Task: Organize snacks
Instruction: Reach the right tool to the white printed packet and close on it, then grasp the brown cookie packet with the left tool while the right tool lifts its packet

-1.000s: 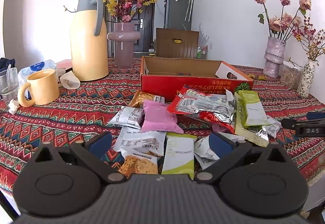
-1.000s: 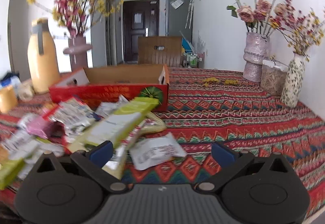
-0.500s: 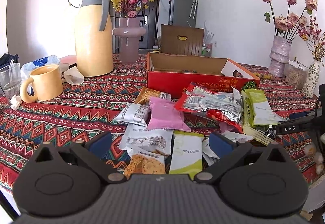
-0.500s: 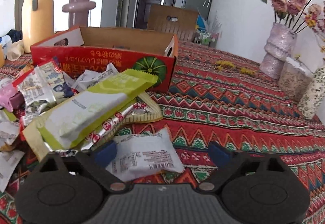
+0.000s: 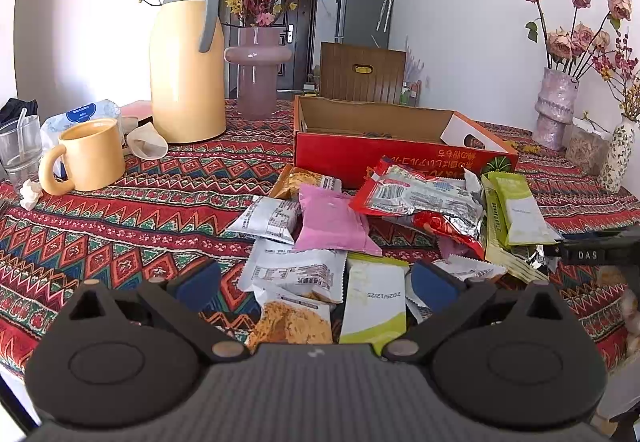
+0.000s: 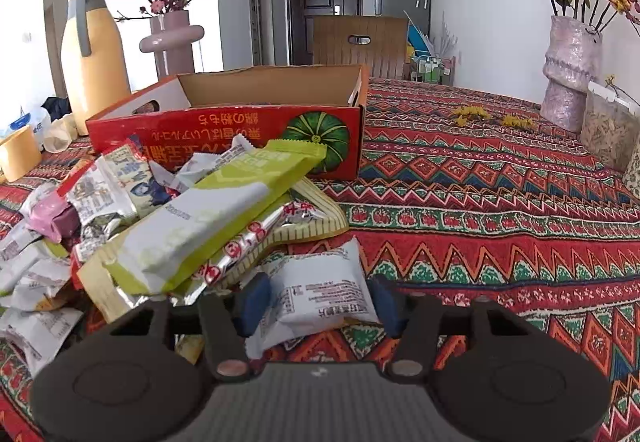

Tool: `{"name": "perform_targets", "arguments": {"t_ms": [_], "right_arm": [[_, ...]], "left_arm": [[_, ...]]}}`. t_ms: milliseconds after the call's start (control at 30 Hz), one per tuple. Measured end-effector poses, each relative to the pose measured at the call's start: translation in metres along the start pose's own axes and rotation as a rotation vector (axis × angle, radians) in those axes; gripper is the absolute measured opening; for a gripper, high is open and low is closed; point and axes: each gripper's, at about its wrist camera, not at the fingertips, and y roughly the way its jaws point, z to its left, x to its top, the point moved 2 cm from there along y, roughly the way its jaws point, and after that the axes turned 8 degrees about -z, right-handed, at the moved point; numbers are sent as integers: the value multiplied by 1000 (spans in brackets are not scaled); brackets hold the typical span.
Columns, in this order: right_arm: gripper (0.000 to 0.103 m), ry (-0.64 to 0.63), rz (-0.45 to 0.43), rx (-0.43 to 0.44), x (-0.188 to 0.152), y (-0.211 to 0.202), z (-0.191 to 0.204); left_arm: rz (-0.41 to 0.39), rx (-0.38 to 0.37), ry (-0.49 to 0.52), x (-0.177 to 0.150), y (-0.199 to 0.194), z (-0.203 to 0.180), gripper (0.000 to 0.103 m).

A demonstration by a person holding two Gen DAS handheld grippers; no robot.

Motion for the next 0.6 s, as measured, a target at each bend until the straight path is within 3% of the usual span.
{"name": "perform_targets", "arguments": {"t_ms": [300, 600], "right_arm": [[43, -13, -29, -26, -13, -22, 11], [39, 126, -176, -58, -16, -61, 6]], "left_arm": [[1, 7, -6, 0, -1, 2, 103], [43, 46, -22, 8, 11, 19, 103]]}}
